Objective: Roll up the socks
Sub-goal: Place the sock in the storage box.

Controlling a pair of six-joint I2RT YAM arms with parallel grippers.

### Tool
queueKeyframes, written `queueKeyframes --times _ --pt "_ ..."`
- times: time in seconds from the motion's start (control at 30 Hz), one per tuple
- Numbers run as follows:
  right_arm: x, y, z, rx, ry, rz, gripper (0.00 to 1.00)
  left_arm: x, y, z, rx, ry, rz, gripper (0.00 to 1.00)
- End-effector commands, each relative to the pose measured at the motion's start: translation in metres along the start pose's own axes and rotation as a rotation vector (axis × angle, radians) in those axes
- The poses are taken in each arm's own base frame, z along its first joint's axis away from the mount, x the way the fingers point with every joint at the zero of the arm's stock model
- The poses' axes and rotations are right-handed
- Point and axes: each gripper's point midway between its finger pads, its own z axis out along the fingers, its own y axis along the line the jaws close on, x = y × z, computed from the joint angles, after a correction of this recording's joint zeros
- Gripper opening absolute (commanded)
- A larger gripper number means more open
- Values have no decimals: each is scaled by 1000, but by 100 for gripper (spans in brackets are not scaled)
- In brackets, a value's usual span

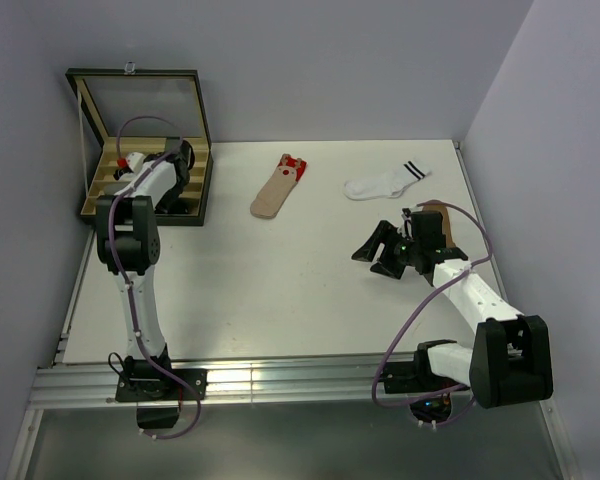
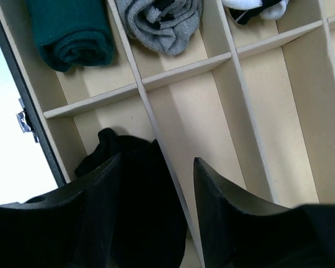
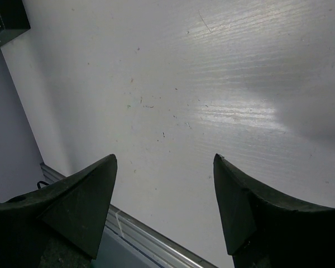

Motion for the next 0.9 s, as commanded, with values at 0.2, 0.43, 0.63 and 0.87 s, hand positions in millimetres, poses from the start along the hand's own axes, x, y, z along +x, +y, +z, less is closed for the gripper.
queueKeyframes --times 0.2,0.43,0.63,0.87 --pt "-4 6 -2 -39 -16 -29 76 -28 -13 -33 78 12 -19 66" --pt "-10 12 -7 -46 -35 -47 76 -61 -26 -85 180 -7 -58 79" --pt "-24 24 -18 -49 -91 -88 76 -85 -26 -142 303 -44 -47 88" --pt "-63 41 -55 4 -287 -150 77 -120 6 -217 488 -141 17 100"
